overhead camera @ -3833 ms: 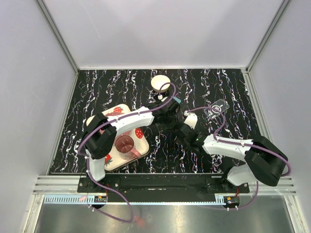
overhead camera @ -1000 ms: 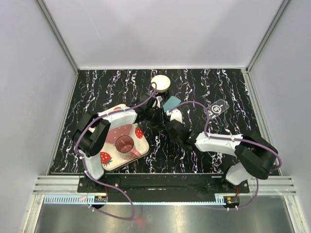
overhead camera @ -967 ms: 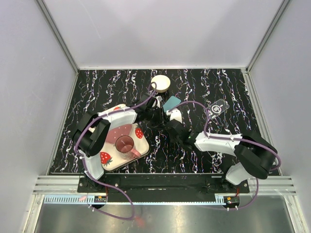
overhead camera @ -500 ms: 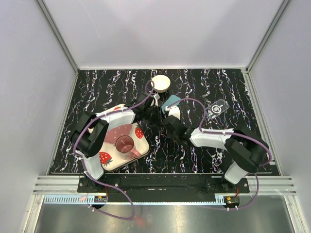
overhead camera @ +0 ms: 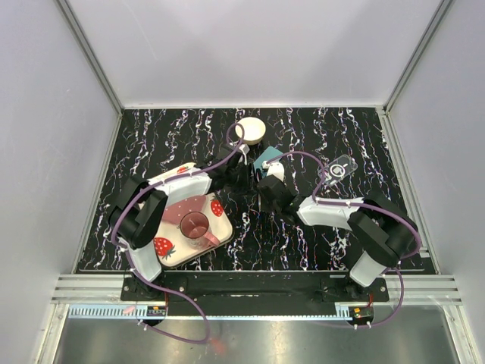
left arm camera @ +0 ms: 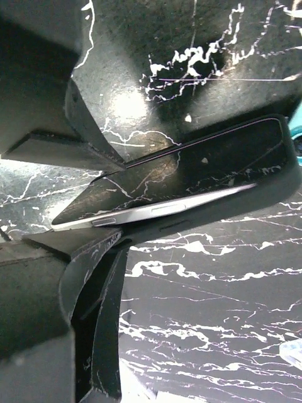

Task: Take the phone out of the phone case
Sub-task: Remove the phone case from the phone.

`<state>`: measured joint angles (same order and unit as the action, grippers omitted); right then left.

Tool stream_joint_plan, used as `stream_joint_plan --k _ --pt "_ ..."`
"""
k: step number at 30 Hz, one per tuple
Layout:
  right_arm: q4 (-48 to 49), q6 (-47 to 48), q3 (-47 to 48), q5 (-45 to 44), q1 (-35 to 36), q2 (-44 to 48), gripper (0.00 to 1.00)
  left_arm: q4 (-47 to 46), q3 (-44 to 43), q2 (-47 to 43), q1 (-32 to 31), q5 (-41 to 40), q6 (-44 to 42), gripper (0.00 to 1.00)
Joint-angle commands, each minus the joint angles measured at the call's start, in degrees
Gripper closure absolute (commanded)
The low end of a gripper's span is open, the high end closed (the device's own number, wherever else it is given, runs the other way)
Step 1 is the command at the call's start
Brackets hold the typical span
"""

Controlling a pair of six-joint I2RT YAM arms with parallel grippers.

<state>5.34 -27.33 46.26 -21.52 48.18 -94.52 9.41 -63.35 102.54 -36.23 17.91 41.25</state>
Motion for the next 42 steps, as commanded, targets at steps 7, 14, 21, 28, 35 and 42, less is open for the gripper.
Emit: stream_joint_plan --k 7,14,21,28,35,42 --pt "0.0 -0.7 3.6 0.8 -1.9 -0.2 1.00 19.1 1.5 0.3 -5.2 -10.5 -6.9 0.87" --pt "-1.0 -2.2 4.1 -0.1 -1.9 1.4 1.00 22.5 1.1 -0.3 -7.5 -14.8 -5.2 0.87" --pt "-1.7 -1.9 4.7 -0.5 -1.9 1.5 1.00 18.8 4.7 -3.6 -8.0 -9.1 -3.0 0.78" --pt "-1.8 -2.0 5.2 -0.2 -1.9 1.4 1.00 14.2 8.1 -6.4 -8.2 -1.7 -0.3 0.78" --pt "-1.9 -2.0 4.7 -0.5 -1.9 2.1 1.00 14.1 8.1 -8.9 -8.2 0.5 0.4 0.81" --pt "-1.6 -2.4 4.2 -1.0 -1.9 2.5 1.00 13.3 8.6 -11.7 -7.7 3.4 2.6 0.85"
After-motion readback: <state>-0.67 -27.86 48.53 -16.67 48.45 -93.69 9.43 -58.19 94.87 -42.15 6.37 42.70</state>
